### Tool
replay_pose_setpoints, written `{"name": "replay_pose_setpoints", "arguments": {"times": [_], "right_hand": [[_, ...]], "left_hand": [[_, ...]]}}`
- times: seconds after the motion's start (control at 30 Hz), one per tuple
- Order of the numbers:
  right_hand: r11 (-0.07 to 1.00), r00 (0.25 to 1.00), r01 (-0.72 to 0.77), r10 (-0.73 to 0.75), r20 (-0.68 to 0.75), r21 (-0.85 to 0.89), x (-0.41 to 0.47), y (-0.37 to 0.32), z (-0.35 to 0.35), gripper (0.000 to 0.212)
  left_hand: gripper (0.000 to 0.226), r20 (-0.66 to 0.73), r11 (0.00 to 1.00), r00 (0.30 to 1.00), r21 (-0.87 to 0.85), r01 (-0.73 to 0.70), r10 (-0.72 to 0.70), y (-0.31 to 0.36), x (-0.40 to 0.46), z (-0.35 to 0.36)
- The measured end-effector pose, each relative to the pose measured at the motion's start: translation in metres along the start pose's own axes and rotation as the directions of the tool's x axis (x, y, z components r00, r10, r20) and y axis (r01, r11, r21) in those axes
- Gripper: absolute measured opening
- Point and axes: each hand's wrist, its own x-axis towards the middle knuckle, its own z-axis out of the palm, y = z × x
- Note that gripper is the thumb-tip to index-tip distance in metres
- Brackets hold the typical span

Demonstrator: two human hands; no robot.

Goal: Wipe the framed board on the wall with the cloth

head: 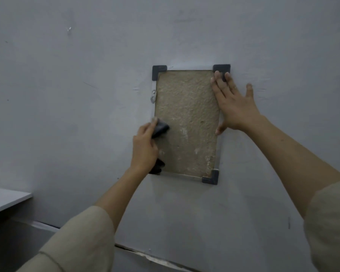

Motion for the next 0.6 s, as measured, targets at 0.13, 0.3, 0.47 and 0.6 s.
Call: {"name": "replay_pose_setpoints", "arguments": {"times": [0.13, 0.3, 0.47, 0.6], "right_hand": [[1.000, 1.000, -0.001, 0.001, 0.003, -0.001, 0.000, -0.001, -0.001, 0.144], [1.000, 1.000, -0.001, 0.001, 0.000, -0.003, 0.002, 0.001, 0.001, 0.145], [1.000, 1.000, 0.003, -0.003, -0.001, -0.005, 0.002, 0.000, 0.001, 0.146], [1.000, 1.000, 0.000, 0.000, 0.001, -0.001, 0.002, 0.001, 0.000, 0.145]], "left_hand": [[0.063, 0.072, 0.996, 0.997, 0.082, -0.029, 0.023, 0.006, 0.005, 0.001], [0.055, 0.238, 0.962, 0.950, 0.133, -0.238, 0.202, -0.013, 0.020, -0.014], [0.058, 0.113, 0.994, 0.992, 0.088, -0.068, 0.058, 0.001, 0.024, -0.005], [0.059, 0.320, 0.947, 0.905, 0.062, -0.316, 0.281, -0.004, 0.012, 0.000]]}}
